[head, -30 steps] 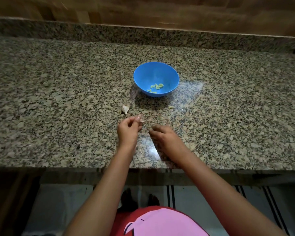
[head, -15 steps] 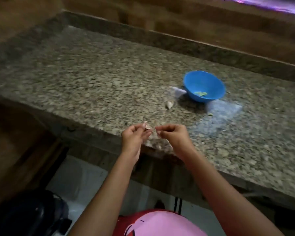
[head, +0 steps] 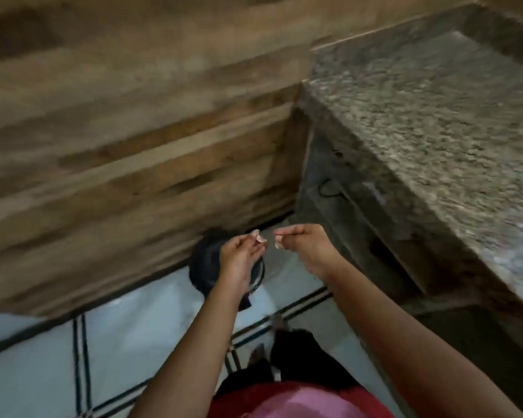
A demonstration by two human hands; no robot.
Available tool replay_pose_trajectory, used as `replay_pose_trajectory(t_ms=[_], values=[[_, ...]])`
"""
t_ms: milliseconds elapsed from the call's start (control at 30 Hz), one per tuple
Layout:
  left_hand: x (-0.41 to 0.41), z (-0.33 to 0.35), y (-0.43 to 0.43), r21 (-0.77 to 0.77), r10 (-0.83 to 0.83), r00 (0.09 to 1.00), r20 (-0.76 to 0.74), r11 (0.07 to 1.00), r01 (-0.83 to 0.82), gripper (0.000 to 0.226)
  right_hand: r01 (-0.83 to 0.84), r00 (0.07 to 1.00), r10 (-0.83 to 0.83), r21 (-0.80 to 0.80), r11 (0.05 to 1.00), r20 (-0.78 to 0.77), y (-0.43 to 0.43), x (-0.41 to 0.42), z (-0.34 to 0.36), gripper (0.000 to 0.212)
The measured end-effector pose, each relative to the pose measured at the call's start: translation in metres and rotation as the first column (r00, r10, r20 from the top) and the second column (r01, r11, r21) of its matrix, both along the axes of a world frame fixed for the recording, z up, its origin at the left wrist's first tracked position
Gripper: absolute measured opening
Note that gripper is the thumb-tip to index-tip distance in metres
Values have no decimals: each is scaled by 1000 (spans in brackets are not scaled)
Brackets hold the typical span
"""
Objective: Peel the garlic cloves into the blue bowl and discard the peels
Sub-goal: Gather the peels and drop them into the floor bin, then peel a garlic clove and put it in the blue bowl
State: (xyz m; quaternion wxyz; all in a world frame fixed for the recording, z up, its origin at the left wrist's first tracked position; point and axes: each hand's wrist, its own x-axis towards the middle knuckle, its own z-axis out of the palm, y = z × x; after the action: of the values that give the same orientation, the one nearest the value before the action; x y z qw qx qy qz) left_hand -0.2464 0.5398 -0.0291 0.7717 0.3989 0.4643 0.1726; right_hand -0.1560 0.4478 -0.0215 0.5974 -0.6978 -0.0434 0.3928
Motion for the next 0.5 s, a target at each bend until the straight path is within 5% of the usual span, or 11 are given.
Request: replay_pose_trajectory(t_ms=[200,300,400,500], values=[[-36,-39,82,-104,193,975,-106,973,-204,13,-141,987,135,-72,987,-85,112,-15,-42,13],[-42,-62,110,-163,224,959,-172,954,-252,8,-114,975,80,-164,980,-206,148,-9,-73,43],[-41,-91,127,-252,192,955,-225,936,-247,16,-135,969,82,-222,966,-234,167,-3,-97,19],[-35,-125,137,-242,77,945,-319,957,-159,10,-139,965,69,-269,953,-254,183,8,-130,19]])
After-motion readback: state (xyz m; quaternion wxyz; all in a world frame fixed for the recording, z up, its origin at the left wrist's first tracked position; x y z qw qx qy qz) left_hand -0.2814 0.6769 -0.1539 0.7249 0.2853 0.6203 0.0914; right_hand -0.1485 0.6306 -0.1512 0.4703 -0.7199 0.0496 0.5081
